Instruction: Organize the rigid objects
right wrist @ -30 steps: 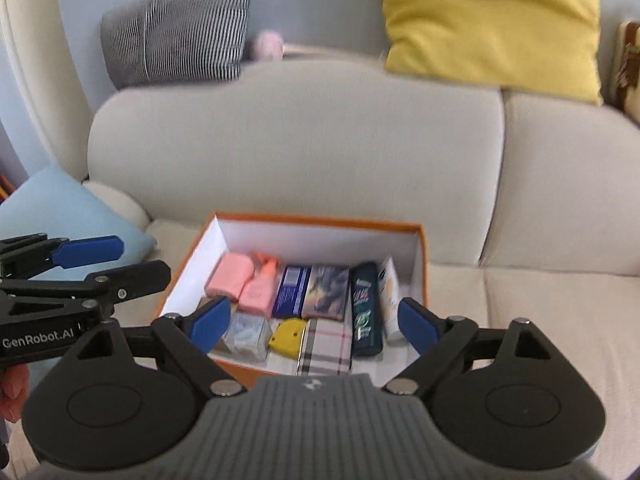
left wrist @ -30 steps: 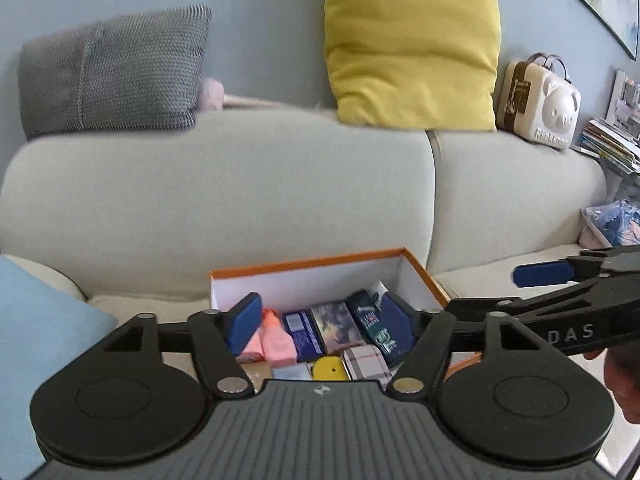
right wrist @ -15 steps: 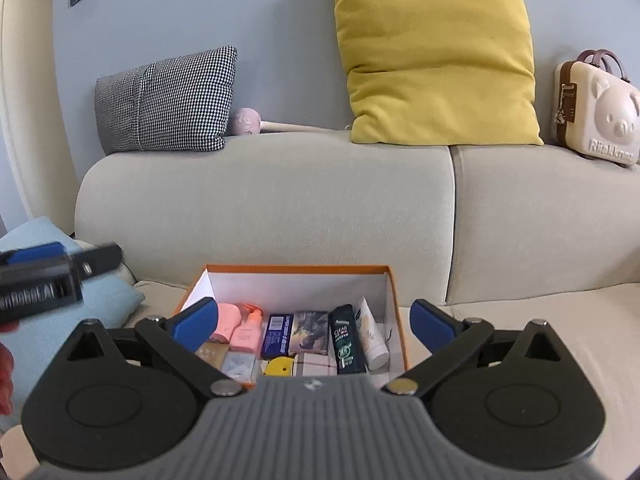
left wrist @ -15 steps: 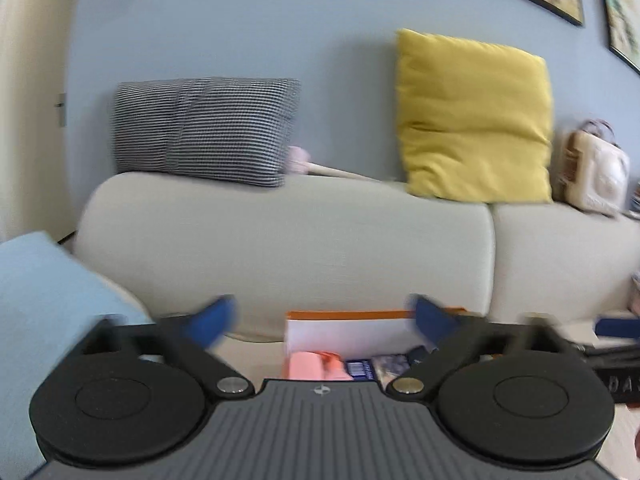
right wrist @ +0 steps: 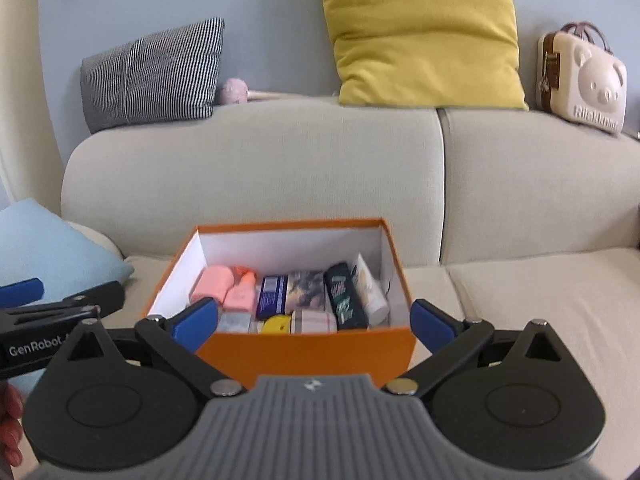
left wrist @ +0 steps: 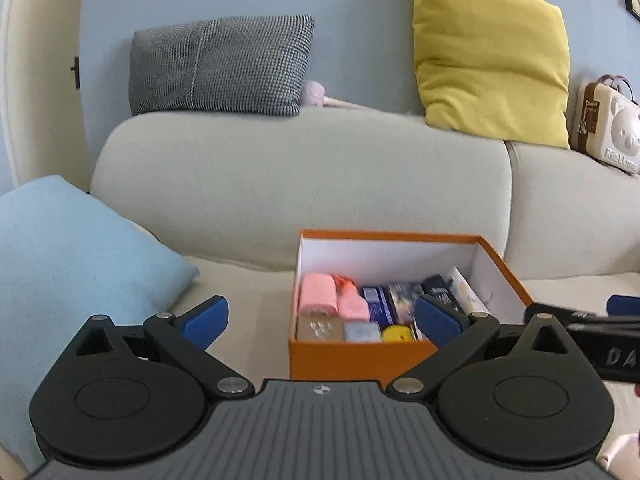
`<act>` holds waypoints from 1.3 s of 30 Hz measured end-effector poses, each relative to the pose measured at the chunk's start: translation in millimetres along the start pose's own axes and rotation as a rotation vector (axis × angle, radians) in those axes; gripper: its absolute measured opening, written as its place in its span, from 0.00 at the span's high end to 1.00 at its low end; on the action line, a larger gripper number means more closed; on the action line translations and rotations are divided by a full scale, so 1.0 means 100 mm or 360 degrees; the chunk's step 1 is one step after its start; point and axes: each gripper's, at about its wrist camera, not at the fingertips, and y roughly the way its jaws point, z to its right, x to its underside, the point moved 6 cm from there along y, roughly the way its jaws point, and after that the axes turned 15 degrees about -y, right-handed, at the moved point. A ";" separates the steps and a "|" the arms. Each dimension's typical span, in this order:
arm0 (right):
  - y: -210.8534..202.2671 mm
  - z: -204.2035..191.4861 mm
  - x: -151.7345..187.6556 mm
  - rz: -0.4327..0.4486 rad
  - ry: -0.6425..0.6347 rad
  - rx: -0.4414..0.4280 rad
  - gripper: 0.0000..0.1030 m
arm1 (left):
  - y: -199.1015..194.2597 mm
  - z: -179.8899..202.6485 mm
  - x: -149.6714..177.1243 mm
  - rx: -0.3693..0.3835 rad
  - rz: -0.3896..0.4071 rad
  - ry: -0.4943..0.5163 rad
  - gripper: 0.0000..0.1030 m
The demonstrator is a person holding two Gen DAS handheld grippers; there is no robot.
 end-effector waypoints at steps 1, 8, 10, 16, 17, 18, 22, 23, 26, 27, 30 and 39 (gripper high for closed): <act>0.00 -0.01 0.03 -0.0011 -0.0004 0.0002 0.02 | -0.01 0.01 0.02 0.0009 -0.0003 0.0007 0.00; -0.09 0.02 0.20 -0.0054 0.0020 0.0042 0.02 | -0.09 0.00 0.17 0.0048 -0.0103 -0.0022 0.00; -0.11 0.04 0.21 -0.0064 0.0020 0.0057 0.02 | -0.10 0.02 0.19 0.0047 -0.0109 -0.0003 0.00; -0.16 0.06 0.24 -0.0072 0.0017 0.0076 0.02 | -0.13 -0.02 0.21 0.0078 -0.0154 -0.0078 0.00; -0.17 0.06 0.25 -0.0076 0.0022 0.0074 0.02 | -0.14 -0.02 0.21 0.0075 -0.0151 -0.0070 0.00; -0.17 0.06 0.25 -0.0080 0.0028 0.0071 0.02 | -0.15 -0.02 0.21 0.0065 -0.0145 -0.0058 0.00; -0.19 0.03 0.26 -0.0085 0.0011 0.0082 0.02 | -0.17 -0.02 0.22 0.0040 -0.0143 -0.0049 0.00; -0.19 0.01 0.26 -0.0083 0.0002 0.0087 0.02 | -0.17 -0.03 0.22 0.0039 -0.0147 -0.0056 0.00; -0.22 0.00 0.25 -0.0070 -0.0004 0.0085 0.02 | -0.18 -0.04 0.22 0.0038 -0.0152 -0.0058 0.00; -0.23 -0.01 0.25 -0.0068 -0.0004 0.0083 0.02 | -0.18 -0.04 0.22 0.0035 -0.0150 -0.0056 0.00; -0.24 -0.02 0.25 -0.0064 -0.0009 0.0088 0.02 | -0.20 -0.04 0.21 0.0029 -0.0147 -0.0060 0.00; -0.26 -0.05 0.25 -0.0063 -0.0019 0.0103 0.02 | -0.21 -0.06 0.21 0.0038 -0.0139 -0.0055 0.00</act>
